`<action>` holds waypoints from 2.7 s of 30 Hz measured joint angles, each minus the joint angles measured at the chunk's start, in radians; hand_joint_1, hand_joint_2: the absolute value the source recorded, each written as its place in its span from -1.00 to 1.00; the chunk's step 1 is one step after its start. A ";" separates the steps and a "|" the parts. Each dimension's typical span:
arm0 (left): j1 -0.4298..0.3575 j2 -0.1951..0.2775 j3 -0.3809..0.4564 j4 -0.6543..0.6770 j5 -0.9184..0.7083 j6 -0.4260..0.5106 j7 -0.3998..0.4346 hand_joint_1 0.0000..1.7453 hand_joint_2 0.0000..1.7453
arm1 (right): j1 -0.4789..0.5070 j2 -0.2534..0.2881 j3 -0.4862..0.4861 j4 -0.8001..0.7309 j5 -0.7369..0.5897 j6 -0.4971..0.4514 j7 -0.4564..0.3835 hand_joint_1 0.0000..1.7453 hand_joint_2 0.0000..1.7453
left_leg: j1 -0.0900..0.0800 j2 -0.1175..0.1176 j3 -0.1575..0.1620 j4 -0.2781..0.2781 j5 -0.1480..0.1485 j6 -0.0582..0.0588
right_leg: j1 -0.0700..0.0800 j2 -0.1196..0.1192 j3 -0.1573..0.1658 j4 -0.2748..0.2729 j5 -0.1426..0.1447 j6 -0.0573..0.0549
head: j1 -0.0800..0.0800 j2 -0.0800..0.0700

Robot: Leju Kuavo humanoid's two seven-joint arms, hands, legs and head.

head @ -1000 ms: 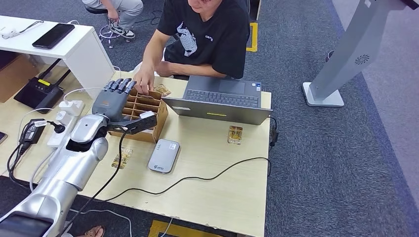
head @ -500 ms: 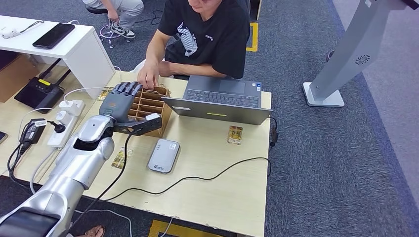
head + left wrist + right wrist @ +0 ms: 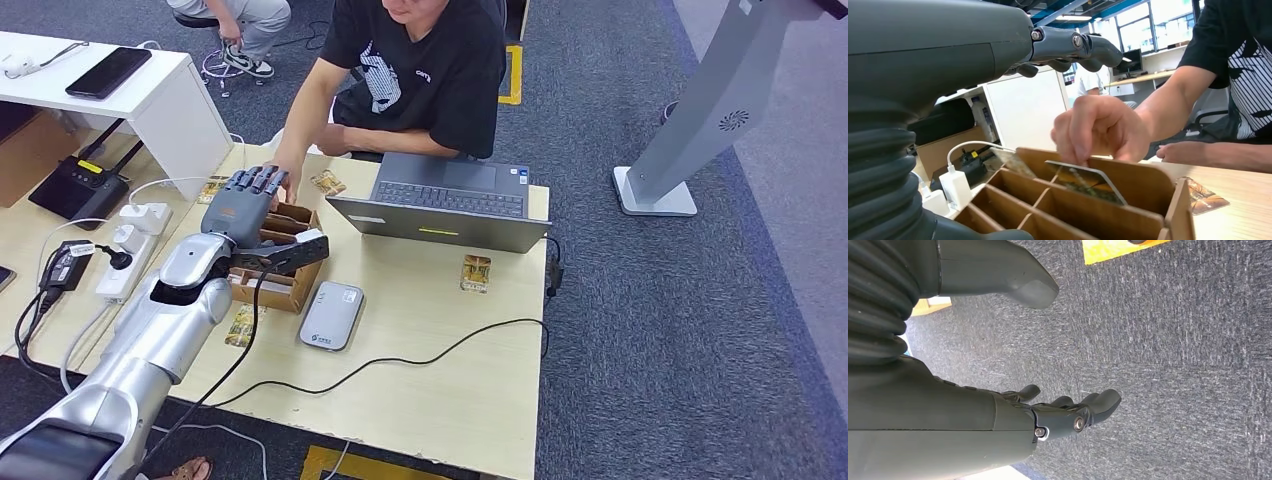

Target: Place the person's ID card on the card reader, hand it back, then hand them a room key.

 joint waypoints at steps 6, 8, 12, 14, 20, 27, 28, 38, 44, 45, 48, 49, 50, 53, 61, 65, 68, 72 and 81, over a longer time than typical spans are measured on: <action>0.000 0.000 0.000 0.001 0.000 0.000 0.000 -1.00 1.00 | 0.000 0.000 0.000 0.000 0.000 0.000 0.000 -1.00 1.00 | 0.000 0.000 0.000 0.000 0.000 0.000 | 0.000 0.000 0.000 0.000 0.000 0.000 | 0.000 0.000; 0.000 0.000 0.000 0.001 0.000 0.000 0.000 -1.00 1.00 | 0.000 0.000 0.000 0.000 0.000 0.000 0.000 -1.00 1.00 | 0.000 0.000 0.000 0.000 0.000 0.000 | 0.000 0.000 0.000 0.000 0.000 0.000 | 0.000 0.000; 0.000 0.000 0.000 0.001 0.000 -0.001 0.000 -1.00 1.00 | 0.000 0.000 0.000 0.000 0.000 0.001 0.000 -1.00 1.00 | 0.000 0.000 0.000 0.000 0.000 0.000 | 0.000 0.000 0.000 0.000 0.000 0.000 | 0.000 0.000; -0.007 0.000 0.000 0.006 -0.003 -0.011 0.000 -1.00 1.00 | 0.000 0.000 0.000 0.000 0.003 0.003 -0.002 -1.00 1.00 | 0.000 0.000 0.000 0.000 0.000 0.000 | 0.000 0.000 0.000 0.000 0.000 0.000 | 0.000 0.000; -0.074 -0.001 0.000 0.063 -0.004 -0.045 -0.016 -1.00 1.00 | 0.000 0.000 0.000 0.000 0.009 0.010 -0.007 -1.00 1.00 | 0.000 0.000 0.000 0.000 0.000 0.000 | 0.000 0.000 0.000 0.000 0.000 0.000 | 0.000 0.000; -0.090 -0.006 -0.001 0.098 -0.004 -0.045 -0.020 -1.00 1.00 | 0.000 0.000 0.000 0.000 0.009 0.010 -0.008 -1.00 1.00 | 0.000 0.000 0.000 0.000 0.000 0.000 | 0.000 0.000 0.000 0.000 0.000 0.000 | 0.000 0.000; -0.090 -0.006 -0.001 0.101 -0.004 -0.045 -0.020 -1.00 1.00 | 0.000 0.000 0.000 0.000 0.009 0.010 -0.009 -1.00 1.00 | 0.000 0.000 0.000 0.000 0.000 0.000 | 0.000 0.000 0.000 0.000 0.000 0.000 | 0.000 0.000; -0.096 -0.010 -0.003 0.122 -0.002 -0.040 -0.035 -0.98 1.00 | 0.000 0.000 0.000 0.000 0.011 0.011 -0.011 -1.00 1.00 | 0.000 0.000 0.000 0.000 0.000 0.000 | 0.000 0.000 0.000 0.000 0.000 0.000 | 0.000 0.000; -0.098 -0.015 -0.005 0.123 0.002 -0.035 -0.037 -0.98 1.00 | 0.000 0.000 0.000 0.000 0.012 0.011 -0.011 -1.00 1.00 | 0.000 0.000 0.000 0.000 0.000 0.000 | 0.000 0.000 0.000 0.000 0.000 0.000 | 0.000 0.000; -0.099 -0.015 -0.005 0.123 0.003 -0.035 -0.037 -0.98 1.00 | 0.000 0.000 0.000 0.000 0.012 0.011 -0.011 -1.00 1.00 | 0.000 0.000 0.000 0.000 0.000 0.000 | 0.000 0.000 0.000 0.000 0.000 0.000 | 0.000 0.000; -0.099 -0.016 -0.005 0.123 0.003 -0.035 -0.037 -0.98 1.00 | 0.000 0.000 0.000 0.000 0.012 0.011 -0.011 -1.00 1.00 | 0.000 0.000 0.000 0.000 0.000 0.000 | 0.000 0.000 0.000 0.000 0.000 0.000 | 0.000 0.000; -0.099 -0.017 -0.005 0.123 0.003 -0.035 -0.037 -0.98 1.00 | 0.000 0.000 0.000 0.000 0.012 0.011 -0.011 -1.00 1.00 | 0.000 0.000 0.000 0.000 0.000 0.000 | 0.000 0.000 0.000 0.000 0.000 0.000 | 0.000 0.000; -0.099 -0.017 -0.006 0.123 0.003 -0.035 -0.037 -0.98 1.00 | 0.000 0.000 0.000 0.000 0.012 0.011 -0.011 -1.00 1.00 | 0.000 0.000 0.000 0.000 0.000 0.000 | 0.000 0.000 0.000 0.000 0.000 0.000 | 0.000 0.000; -0.099 -0.019 -0.006 0.123 0.003 -0.035 -0.037 -0.98 1.00 | 0.000 0.000 0.000 0.000 0.012 0.011 -0.011 -1.00 1.00 | 0.000 0.000 0.000 0.000 0.000 0.000 | 0.000 0.000 0.000 0.000 0.000 0.000 | 0.000 0.000; -0.099 -0.019 -0.006 0.123 0.003 -0.034 -0.037 -0.98 1.00 | 0.000 0.000 0.000 0.000 0.012 0.011 -0.011 -1.00 1.00 | 0.000 0.000 0.000 0.000 0.000 0.000 | 0.000 0.000 0.000 0.000 0.000 0.000 | 0.000 0.000; -0.099 -0.019 -0.006 0.123 0.003 -0.034 -0.037 -0.98 1.00 | 0.000 0.000 0.000 0.000 0.012 0.011 -0.011 -1.00 1.00 | 0.000 0.000 0.000 0.000 0.000 0.000 | 0.000 0.000 0.000 0.000 0.000 0.000 | 0.000 0.000; -0.099 -0.019 -0.006 0.123 0.003 -0.034 -0.037 -0.98 1.00 | 0.000 0.000 0.000 0.000 0.012 0.011 -0.011 -1.00 1.00 | 0.000 0.000 0.000 0.000 0.000 0.000 | 0.000 0.000 0.000 0.000 0.000 0.000 | 0.000 0.000; -0.099 -0.019 -0.006 0.123 0.003 -0.034 -0.037 -0.78 1.00 | 0.000 0.000 0.000 0.000 0.012 0.011 -0.011 -1.00 1.00 | 0.000 0.000 0.000 0.000 0.000 0.000 | 0.000 0.000 0.000 0.000 0.000 0.000 | 0.000 0.000; -0.099 -0.020 -0.006 0.123 0.010 -0.029 -0.039 -0.01 1.00 | 0.000 0.000 0.000 0.000 0.015 0.011 -0.011 -1.00 1.00 | 0.000 0.000 0.000 0.000 0.000 0.000 | 0.000 0.000 0.000 0.000 0.000 0.000 | 0.000 0.000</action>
